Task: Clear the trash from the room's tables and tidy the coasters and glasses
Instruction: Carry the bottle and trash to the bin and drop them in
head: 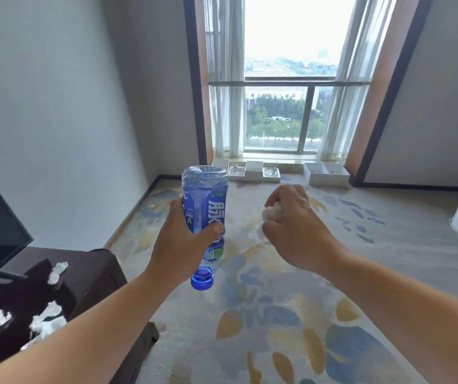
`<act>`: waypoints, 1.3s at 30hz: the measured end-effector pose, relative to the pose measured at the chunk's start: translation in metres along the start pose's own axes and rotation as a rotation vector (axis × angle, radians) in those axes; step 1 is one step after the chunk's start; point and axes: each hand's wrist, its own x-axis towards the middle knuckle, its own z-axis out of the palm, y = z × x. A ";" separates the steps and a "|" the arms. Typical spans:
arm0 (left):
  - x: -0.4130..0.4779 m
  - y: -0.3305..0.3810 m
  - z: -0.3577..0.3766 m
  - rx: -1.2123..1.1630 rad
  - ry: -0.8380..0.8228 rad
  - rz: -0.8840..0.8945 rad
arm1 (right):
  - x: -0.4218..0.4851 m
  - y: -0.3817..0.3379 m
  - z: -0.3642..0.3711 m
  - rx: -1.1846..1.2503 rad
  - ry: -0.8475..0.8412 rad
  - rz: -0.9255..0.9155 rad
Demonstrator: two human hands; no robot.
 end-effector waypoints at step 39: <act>0.434 -0.145 0.022 0.079 0.413 -0.203 | 0.539 0.083 0.192 0.111 -0.408 -0.299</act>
